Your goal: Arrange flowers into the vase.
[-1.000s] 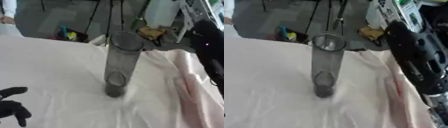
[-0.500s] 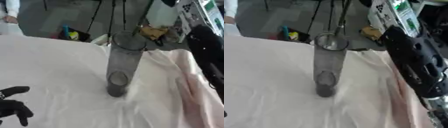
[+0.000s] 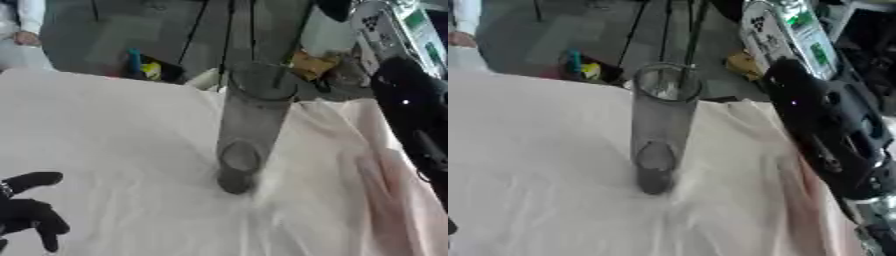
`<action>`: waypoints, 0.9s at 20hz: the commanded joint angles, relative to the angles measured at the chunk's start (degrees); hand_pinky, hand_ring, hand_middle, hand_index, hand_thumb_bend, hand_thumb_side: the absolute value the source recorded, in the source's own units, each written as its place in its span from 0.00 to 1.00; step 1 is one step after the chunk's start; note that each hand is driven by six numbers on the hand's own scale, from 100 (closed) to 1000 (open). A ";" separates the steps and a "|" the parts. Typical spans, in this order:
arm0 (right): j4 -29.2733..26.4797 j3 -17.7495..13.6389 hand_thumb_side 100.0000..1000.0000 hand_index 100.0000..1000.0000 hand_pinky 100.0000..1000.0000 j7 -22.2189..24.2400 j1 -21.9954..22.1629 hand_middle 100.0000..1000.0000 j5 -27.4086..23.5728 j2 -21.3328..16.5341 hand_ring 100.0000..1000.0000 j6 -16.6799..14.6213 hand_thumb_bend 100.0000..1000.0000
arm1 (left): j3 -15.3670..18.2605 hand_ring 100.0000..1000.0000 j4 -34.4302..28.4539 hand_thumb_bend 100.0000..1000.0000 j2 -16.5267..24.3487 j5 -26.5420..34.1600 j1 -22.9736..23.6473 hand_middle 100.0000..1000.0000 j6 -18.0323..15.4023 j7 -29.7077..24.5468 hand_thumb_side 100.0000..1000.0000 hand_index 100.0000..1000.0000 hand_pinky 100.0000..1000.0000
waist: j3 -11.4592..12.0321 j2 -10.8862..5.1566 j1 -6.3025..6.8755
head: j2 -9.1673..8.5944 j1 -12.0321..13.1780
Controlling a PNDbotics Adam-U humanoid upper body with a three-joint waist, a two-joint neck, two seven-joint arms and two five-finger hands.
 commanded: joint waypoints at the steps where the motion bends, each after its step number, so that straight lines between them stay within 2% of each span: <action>1: -0.25 -0.99 0.71 0.00 0.00 0.11 -0.41 0.00 0.21 -1.12 0.18 0.47 0.00 | -0.23 0.54 -1.06 0.00 -0.04 -0.37 -0.76 0.84 0.01 -0.20 1.00 0.74 0.34 | 0.26 -0.54 -0.40 | 0.03 0.26; 9: 0.12 -1.86 0.71 0.00 0.00 0.37 -0.05 0.00 -0.85 -0.69 0.17 1.53 0.00 | -0.22 0.54 -1.06 0.00 -0.25 -0.83 -0.87 0.84 0.02 -0.37 1.00 0.74 0.34 | 0.74 0.07 -0.63 | -0.18 0.37; 15: -0.06 -2.61 0.71 0.00 0.00 -0.03 0.24 0.00 -2.42 -0.77 0.16 0.14 0.00 | -0.26 0.54 -1.06 0.00 -0.39 -1.15 -0.88 0.84 -0.04 -0.57 1.00 0.73 0.34 | 0.99 0.61 -0.69 | -0.50 0.36; 16: -0.06 -2.67 0.74 0.00 0.00 -0.10 0.26 0.00 -2.67 -0.80 0.16 -0.12 0.00 | -0.29 0.54 -1.06 0.00 -0.41 -1.17 -0.89 0.84 -0.06 -0.62 1.00 0.73 0.34 | 1.02 0.69 -0.70 | -0.52 0.35; 18: -0.11 -2.81 0.71 0.00 0.00 -0.18 0.26 0.00 -3.29 -0.80 0.16 -0.76 0.00 | -0.32 0.54 -1.06 0.00 -0.42 -1.26 -0.90 0.84 -0.10 -0.72 1.00 0.73 0.34 | 1.09 0.91 -0.72 | -0.63 0.29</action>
